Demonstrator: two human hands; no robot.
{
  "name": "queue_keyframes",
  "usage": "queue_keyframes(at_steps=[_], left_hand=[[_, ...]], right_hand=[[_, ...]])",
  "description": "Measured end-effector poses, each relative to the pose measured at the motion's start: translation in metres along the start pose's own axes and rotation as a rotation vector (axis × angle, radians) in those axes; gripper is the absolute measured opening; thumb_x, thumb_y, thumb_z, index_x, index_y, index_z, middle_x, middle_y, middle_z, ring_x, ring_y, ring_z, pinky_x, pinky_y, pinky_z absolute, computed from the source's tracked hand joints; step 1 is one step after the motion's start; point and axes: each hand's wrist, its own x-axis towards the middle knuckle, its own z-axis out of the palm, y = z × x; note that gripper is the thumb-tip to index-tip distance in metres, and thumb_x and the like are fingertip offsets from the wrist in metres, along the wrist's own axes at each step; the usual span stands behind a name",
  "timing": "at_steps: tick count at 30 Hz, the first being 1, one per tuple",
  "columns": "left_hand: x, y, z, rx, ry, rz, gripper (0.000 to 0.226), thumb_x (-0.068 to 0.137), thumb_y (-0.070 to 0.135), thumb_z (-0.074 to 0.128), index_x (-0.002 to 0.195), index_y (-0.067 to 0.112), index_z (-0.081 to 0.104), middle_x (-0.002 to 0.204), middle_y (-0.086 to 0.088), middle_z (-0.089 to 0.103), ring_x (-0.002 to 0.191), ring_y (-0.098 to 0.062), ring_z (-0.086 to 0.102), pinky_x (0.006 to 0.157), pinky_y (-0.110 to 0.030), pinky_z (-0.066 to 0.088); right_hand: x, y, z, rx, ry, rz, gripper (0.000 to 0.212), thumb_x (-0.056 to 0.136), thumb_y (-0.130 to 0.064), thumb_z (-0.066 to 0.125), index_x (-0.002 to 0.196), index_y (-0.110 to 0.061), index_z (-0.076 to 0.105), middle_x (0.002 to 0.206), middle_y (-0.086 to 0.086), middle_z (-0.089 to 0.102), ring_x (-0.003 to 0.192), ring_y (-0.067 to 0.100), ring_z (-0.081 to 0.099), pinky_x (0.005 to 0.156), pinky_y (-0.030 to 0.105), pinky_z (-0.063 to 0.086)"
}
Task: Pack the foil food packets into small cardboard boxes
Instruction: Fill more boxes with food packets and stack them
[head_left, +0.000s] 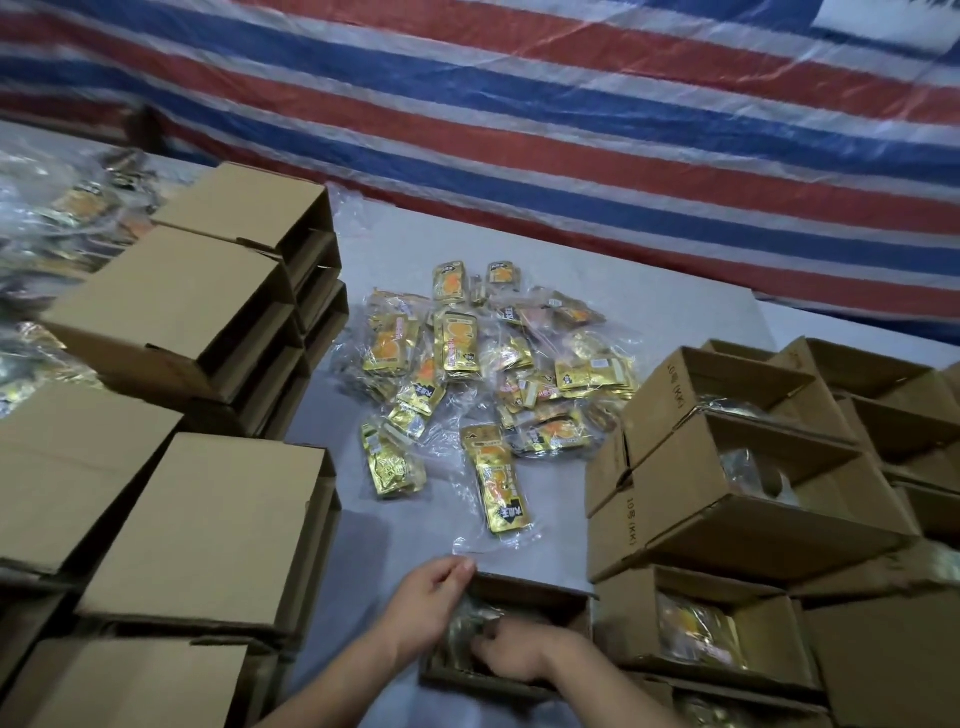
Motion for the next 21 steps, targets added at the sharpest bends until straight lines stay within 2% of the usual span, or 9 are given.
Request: queue_keyframes(at_steps=[4,6,8,9,10,13,16,18,21], left_hand=[[0.000,0.003,0.001,-0.017,0.002,-0.006,0.024,0.100,0.029,0.052,0.089,0.017,0.069,0.082,0.005,0.065,0.081,-0.005,0.057,0.077,-0.019,0.044],[0.000,0.002,0.000,-0.011,-0.006,-0.011,0.026,0.100,0.030,0.052,0.092,0.013,0.070,0.083,-0.002,0.067,0.080,-0.007,0.057,0.077,-0.020,0.046],[0.001,-0.001,-0.001,0.001,-0.017,-0.013,0.028,0.100,0.032,0.051,0.092,0.013,0.070,0.087,-0.012,0.069,0.079,-0.009,0.058,0.077,-0.023,0.047],[0.002,-0.002,-0.001,0.003,-0.023,-0.013,0.028,0.100,0.033,0.051,0.091,0.014,0.070,0.089,-0.015,0.070,0.079,-0.010,0.058,0.078,-0.025,0.048],[0.003,-0.002,-0.001,-0.002,-0.026,-0.014,0.029,0.100,0.035,0.051,0.090,0.016,0.070,0.090,-0.016,0.070,0.078,-0.010,0.059,0.078,-0.027,0.049],[0.003,-0.005,0.000,-0.012,-0.027,-0.038,0.030,0.099,0.041,0.051,0.091,0.020,0.072,0.091,-0.016,0.070,0.077,-0.011,0.061,0.076,-0.028,0.050],[0.004,-0.007,0.000,-0.002,-0.033,-0.054,0.029,0.097,0.043,0.053,0.090,0.023,0.072,0.092,-0.013,0.070,0.080,-0.012,0.063,0.082,-0.032,0.051],[0.006,-0.005,0.000,0.062,-0.034,-0.063,0.026,0.098,0.040,0.053,0.090,0.023,0.071,0.091,-0.008,0.070,0.088,-0.010,0.064,0.091,-0.035,0.049],[0.016,0.012,-0.002,0.173,0.011,-0.072,0.026,0.102,0.037,0.043,0.097,0.023,0.065,0.106,0.004,0.063,0.106,-0.013,0.057,0.097,-0.031,0.042]], right_hand=[[0.001,-0.006,0.001,0.032,0.026,0.022,0.067,0.091,-0.061,0.026,0.153,-0.037,0.027,0.161,0.001,0.032,0.147,0.023,0.031,0.118,0.033,0.024],[-0.008,-0.005,0.000,0.026,0.057,-0.014,0.061,0.091,-0.060,0.031,0.144,-0.034,0.045,0.151,0.002,0.047,0.140,0.025,0.042,0.114,0.033,0.032],[-0.024,-0.002,-0.003,0.162,0.263,-0.070,0.037,0.090,-0.054,0.042,0.092,-0.028,0.068,0.098,-0.003,0.070,0.100,0.019,0.064,0.085,0.028,0.047],[-0.031,0.002,-0.006,0.207,0.426,-0.096,0.035,0.089,-0.052,0.045,0.072,-0.025,0.060,0.076,-0.008,0.063,0.079,0.011,0.061,0.073,0.029,0.047],[-0.038,0.008,-0.010,0.215,0.577,-0.110,0.036,0.090,-0.050,0.046,0.066,-0.024,0.053,0.069,-0.008,0.056,0.069,0.005,0.054,0.068,0.031,0.047],[-0.047,0.026,-0.023,0.133,0.819,-0.125,0.018,0.095,-0.043,0.046,0.096,-0.031,0.060,0.098,-0.015,0.057,0.093,0.003,0.054,0.085,0.025,0.048],[-0.041,0.035,-0.025,0.020,0.730,-0.033,0.039,0.102,-0.046,0.036,0.127,-0.024,0.055,0.122,-0.007,0.054,0.115,0.011,0.050,0.102,0.030,0.041],[-0.038,0.035,-0.021,-0.020,0.676,0.004,0.046,0.102,-0.050,0.025,0.120,-0.024,0.059,0.115,-0.005,0.059,0.110,0.013,0.052,0.099,0.033,0.042],[-0.036,0.034,-0.016,-0.045,0.754,-0.001,0.057,0.096,-0.054,0.011,0.104,-0.026,0.060,0.103,-0.004,0.063,0.098,0.015,0.055,0.091,0.036,0.044]])
